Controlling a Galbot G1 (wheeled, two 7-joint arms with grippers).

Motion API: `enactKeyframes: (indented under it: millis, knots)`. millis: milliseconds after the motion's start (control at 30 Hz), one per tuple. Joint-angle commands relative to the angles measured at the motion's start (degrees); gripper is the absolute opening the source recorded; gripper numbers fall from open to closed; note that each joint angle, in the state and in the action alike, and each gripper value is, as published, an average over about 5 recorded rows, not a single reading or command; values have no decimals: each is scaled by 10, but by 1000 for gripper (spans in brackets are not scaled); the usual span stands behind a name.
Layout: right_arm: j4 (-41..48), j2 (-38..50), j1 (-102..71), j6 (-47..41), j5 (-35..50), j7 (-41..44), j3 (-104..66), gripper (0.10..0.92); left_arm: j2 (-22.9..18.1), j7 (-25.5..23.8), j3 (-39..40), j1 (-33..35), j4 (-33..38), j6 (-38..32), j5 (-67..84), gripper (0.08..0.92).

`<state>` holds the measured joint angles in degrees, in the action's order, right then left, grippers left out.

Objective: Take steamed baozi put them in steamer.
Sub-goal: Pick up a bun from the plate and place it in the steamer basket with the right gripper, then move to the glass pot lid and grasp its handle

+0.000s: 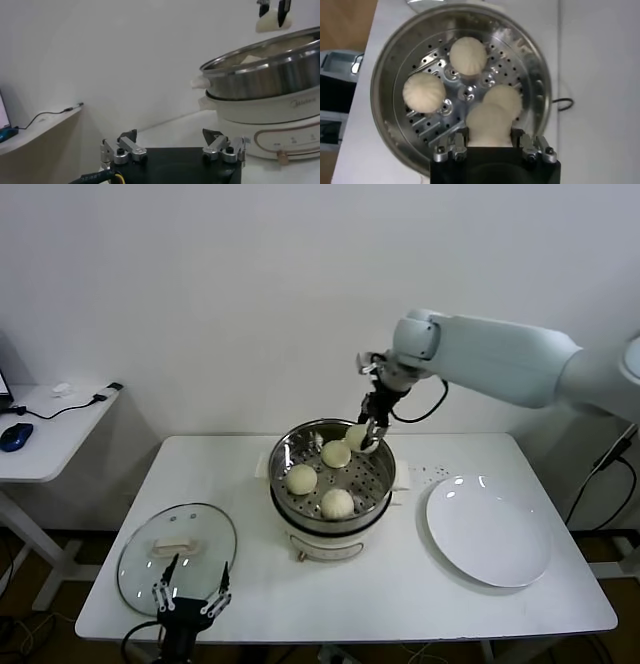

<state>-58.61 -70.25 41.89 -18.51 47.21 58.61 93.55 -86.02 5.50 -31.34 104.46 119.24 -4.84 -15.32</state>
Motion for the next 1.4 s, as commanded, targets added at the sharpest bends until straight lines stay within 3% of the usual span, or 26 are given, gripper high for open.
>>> enactKeyframes:
  millis: [33,567,900,1200,1400]
  knots:
    - [3,-45,-48,-19,8,-36,46,561,1,0,0,-3,-10,-2,2,823]
    - [-1,-26,-63,-27,0,-47,35,589,6,-1,-5,-12,-21,-2,10,823]
    - [-32,17,-21,-24,4,-22,21,811,7,-1,-8,-7,-13,-2,9,823]
    - [-88,131,28,15,32,-45,-17,823,7,-1,-11,-9,-13,0,8,823]
    - [-169,270,37,128,83,-146,-39,823,6,-2,-18,-9,-10,-2,9,823]
